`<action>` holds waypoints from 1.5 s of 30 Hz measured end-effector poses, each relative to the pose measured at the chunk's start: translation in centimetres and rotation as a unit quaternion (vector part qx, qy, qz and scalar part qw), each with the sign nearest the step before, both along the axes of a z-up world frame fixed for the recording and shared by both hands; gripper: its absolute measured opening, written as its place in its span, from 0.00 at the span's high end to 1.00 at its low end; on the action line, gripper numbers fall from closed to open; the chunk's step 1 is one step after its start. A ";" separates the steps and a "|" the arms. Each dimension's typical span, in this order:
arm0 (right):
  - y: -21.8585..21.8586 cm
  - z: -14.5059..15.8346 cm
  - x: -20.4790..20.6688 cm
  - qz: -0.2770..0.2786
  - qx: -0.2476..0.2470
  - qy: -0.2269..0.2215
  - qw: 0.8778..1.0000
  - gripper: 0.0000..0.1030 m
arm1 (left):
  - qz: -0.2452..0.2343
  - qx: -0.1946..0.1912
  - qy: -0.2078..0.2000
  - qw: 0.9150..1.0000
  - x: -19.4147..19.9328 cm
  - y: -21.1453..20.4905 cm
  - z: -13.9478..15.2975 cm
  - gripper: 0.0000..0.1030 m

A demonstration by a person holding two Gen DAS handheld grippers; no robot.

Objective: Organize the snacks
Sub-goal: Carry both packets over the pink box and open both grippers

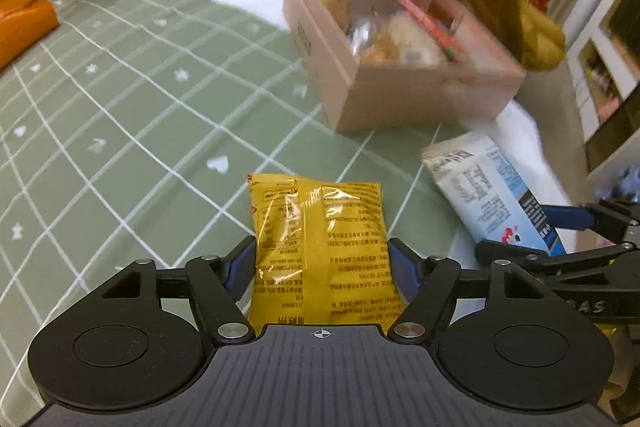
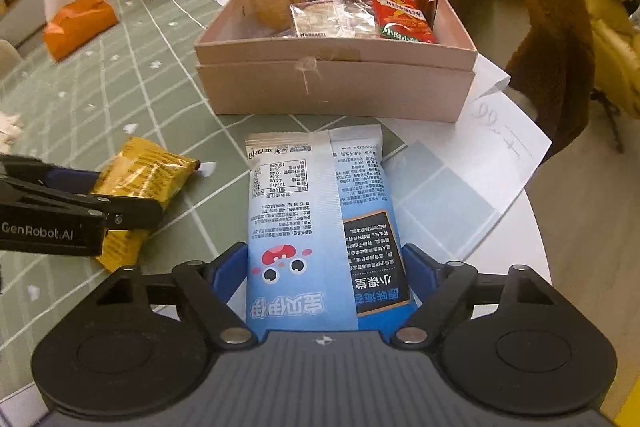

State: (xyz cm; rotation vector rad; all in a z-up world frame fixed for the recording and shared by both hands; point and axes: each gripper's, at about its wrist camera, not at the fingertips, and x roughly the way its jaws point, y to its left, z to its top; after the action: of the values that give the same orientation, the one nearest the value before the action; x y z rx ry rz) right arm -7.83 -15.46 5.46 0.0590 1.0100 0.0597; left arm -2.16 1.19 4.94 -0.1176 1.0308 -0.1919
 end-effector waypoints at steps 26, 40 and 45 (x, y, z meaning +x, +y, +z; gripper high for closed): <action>-7.5 11.4 15.3 -0.121 0.113 -0.080 0.983 0.15 | -0.028 -0.148 -0.100 0.983 13.9 1.4 5.0 0.31; 1.9 -1.9 3.0 -0.091 0.074 -0.042 0.992 0.14 | -0.032 -0.019 -0.073 0.997 -1.6 7.8 -2.2 0.32; 5.8 -4.1 1.4 -0.099 -0.016 -0.094 0.991 0.14 | -0.026 0.013 -0.120 0.992 -2.8 7.5 -3.3 0.33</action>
State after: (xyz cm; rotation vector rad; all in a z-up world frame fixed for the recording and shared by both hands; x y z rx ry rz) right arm -6.41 -9.62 1.40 0.1220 0.8127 -0.1303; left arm -4.93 8.73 1.63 -0.0423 0.7971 -0.2340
